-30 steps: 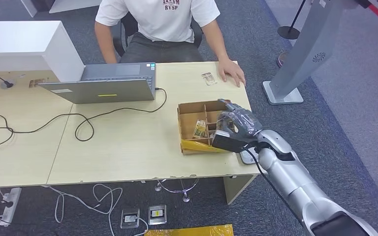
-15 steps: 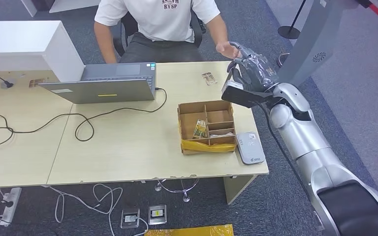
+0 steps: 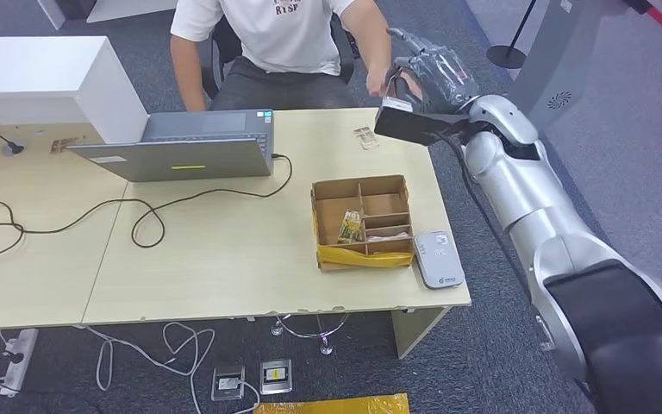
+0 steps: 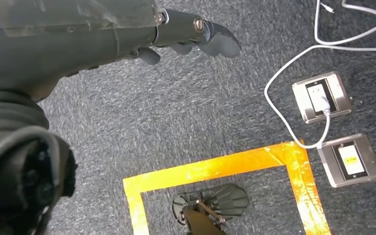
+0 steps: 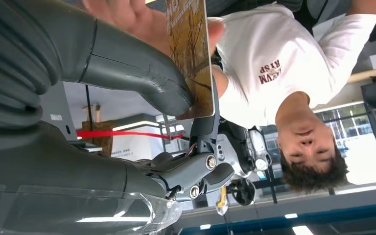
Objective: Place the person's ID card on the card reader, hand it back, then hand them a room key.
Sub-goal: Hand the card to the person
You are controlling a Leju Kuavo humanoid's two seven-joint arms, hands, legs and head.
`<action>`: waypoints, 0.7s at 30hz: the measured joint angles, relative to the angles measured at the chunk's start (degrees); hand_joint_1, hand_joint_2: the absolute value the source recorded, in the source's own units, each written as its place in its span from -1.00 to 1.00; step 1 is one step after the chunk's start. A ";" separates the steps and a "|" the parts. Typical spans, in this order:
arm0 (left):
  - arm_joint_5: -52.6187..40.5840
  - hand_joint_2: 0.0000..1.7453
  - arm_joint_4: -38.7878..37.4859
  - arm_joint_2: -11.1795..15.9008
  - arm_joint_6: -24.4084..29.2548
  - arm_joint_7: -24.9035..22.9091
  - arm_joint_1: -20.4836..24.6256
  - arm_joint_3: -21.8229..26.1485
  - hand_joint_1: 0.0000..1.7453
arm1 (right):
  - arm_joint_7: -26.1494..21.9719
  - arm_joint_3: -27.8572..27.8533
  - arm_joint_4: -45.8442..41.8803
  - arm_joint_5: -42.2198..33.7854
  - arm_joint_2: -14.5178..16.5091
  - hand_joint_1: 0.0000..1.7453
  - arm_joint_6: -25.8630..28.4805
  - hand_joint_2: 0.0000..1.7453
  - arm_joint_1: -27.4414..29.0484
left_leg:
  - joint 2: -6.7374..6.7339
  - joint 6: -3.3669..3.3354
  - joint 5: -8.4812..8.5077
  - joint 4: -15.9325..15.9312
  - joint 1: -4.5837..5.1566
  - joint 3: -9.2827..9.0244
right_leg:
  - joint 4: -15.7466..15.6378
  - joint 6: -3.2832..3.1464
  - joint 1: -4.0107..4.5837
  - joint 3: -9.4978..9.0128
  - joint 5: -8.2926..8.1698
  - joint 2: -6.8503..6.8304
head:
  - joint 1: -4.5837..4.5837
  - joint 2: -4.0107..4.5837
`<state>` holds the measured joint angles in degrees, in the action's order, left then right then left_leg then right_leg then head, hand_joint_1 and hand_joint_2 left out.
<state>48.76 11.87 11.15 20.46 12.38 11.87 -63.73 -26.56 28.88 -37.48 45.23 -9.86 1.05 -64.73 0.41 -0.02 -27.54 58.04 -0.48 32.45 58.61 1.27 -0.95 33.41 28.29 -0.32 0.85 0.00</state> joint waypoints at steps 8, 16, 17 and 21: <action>-0.08 -1.00 0.00 -0.08 -0.04 -0.74 0.08 -0.22 -1.00 | 1.61 1.87 9.59 2.38 4.19 1.00 0.03 1.00 -4.72 | 0.00 0.00 0.00 0.00 -0.01 0.01 | -0.02 -0.01 0.01 0.01 0.01 0.00 | 0.00 0.00; 0.09 -1.00 0.00 -0.36 0.26 -0.77 -0.19 -0.22 -1.00 | 2.61 3.58 13.73 3.77 5.38 0.94 0.70 1.00 -4.99 | 0.00 0.00 0.00 0.00 0.00 0.01 | -0.05 0.00 0.01 0.00 0.00 0.00 | 0.01 0.00; 0.09 -1.00 0.00 -0.38 0.28 -0.77 -0.23 -0.22 -1.00 | 2.71 3.74 14.07 3.83 5.41 0.44 0.86 1.00 -4.98 | 0.00 0.00 0.00 0.00 0.00 0.00 | -0.05 0.00 0.01 0.00 0.00 0.00 | 0.01 0.00; 0.09 -1.00 0.00 -0.45 0.44 -0.79 -0.35 -0.22 -1.00 | 3.05 4.07 15.14 3.85 5.44 -1.00 1.84 1.00 -4.71 | 0.00 0.00 0.00 0.00 -0.01 0.00 | -0.05 0.00 0.01 0.00 0.01 0.01 | 0.01 0.00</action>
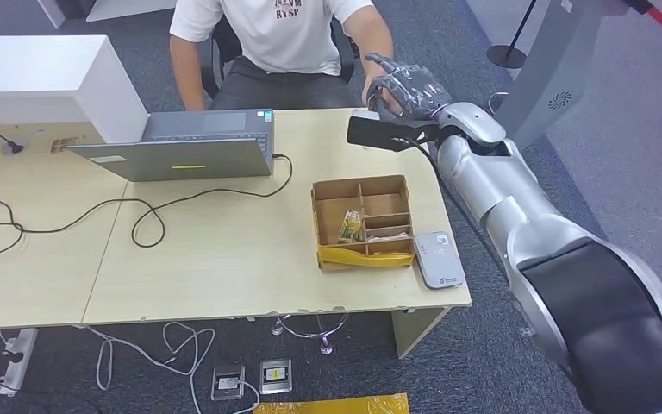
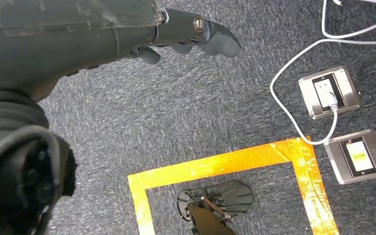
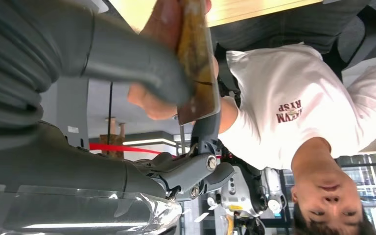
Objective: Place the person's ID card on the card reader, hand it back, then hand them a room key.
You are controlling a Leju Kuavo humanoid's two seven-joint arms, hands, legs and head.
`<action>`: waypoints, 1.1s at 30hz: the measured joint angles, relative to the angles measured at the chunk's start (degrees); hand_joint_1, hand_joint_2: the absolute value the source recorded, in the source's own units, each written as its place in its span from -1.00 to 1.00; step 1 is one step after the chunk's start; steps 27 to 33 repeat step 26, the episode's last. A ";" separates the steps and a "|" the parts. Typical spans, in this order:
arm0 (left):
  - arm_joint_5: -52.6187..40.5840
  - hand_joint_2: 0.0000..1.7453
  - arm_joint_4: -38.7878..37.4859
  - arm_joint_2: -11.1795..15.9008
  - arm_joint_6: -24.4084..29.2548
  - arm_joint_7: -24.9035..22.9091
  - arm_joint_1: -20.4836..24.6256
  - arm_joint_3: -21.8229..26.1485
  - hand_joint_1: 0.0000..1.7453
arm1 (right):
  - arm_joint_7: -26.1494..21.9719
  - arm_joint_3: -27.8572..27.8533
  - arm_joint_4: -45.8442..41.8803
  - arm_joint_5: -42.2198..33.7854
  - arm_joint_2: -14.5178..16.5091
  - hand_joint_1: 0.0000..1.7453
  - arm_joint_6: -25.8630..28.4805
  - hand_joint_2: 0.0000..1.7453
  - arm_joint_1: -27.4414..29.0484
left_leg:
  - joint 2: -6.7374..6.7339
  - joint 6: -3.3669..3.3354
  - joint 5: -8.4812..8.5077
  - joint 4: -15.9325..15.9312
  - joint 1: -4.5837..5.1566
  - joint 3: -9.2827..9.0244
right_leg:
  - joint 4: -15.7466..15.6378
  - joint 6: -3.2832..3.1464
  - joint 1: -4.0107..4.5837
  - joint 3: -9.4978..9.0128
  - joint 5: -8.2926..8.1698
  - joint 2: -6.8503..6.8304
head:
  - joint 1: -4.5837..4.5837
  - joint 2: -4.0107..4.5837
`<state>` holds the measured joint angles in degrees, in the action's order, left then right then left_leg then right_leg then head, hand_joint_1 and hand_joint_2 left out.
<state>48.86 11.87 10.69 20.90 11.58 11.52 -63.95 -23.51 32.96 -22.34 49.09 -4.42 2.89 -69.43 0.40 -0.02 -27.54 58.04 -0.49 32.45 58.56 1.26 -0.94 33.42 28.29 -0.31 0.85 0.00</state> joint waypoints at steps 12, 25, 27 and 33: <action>0.64 -1.00 0.00 -0.13 0.76 0.00 -0.80 0.00 -1.00 | -0.14 0.20 1.20 -0.33 -0.45 -1.00 3.88 1.00 0.26 | -0.03 0.00 0.00 0.00 0.00 -0.01 | 0.00 0.00 0.00 0.02 0.00 0.03 | 0.00 0.00; 4.09 -1.00 0.00 -0.16 3.19 2.10 -2.34 0.02 -1.00 | -5.89 -2.92 0.75 -6.49 -10.36 -1.00 22.23 1.00 -3.78 | 0.02 -0.02 -0.03 0.07 0.03 -0.03 | -0.12 0.01 -0.03 0.03 -0.01 -0.02 | -0.01 0.00; 4.29 -1.00 0.00 -0.17 3.32 2.16 -2.35 0.03 -1.00 | -6.30 -3.28 0.65 -7.02 -11.11 -1.00 23.27 1.00 -3.74 | 0.02 -0.02 -0.03 0.07 0.04 -0.03 | -0.13 0.01 -0.03 0.02 -0.01 -0.02 | 0.00 0.00; 4.29 -1.00 0.00 -0.17 3.32 2.16 -2.35 0.03 -1.00 | -6.30 -3.28 0.65 -7.02 -11.11 -1.00 23.27 1.00 -3.74 | 0.02 -0.02 -0.03 0.07 0.04 -0.03 | -0.13 0.01 -0.03 0.02 -0.01 -0.02 | 0.00 0.00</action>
